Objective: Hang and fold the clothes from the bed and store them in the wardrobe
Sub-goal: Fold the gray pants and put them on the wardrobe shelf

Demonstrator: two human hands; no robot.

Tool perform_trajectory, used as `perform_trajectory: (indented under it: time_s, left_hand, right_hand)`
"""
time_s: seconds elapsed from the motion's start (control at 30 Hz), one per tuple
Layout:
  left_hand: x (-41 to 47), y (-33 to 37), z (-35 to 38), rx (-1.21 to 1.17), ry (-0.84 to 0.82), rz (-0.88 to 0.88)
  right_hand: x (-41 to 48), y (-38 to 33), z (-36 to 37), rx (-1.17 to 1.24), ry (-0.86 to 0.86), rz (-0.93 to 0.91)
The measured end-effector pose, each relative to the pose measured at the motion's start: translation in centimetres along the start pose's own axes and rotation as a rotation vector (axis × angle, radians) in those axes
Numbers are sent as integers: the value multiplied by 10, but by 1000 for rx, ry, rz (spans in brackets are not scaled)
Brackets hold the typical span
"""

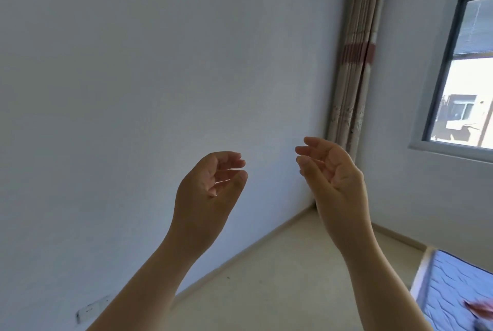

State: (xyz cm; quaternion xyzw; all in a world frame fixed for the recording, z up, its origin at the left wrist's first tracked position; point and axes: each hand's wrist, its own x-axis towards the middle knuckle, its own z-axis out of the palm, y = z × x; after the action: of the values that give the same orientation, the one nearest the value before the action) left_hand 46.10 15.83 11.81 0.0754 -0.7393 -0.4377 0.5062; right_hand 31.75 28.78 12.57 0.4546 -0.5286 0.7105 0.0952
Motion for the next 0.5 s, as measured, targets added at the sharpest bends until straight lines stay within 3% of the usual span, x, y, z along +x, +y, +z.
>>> perform_trajectory:
  time_s: [0.23, 0.5]
  left_hand:
    - [64, -68, 36, -92, -98, 8]
    - [155, -138, 125, -195, -180, 35]
  right_hand:
    - [39, 69, 0, -116, 87, -15]
    - [112, 150, -47, -217, 222, -45]
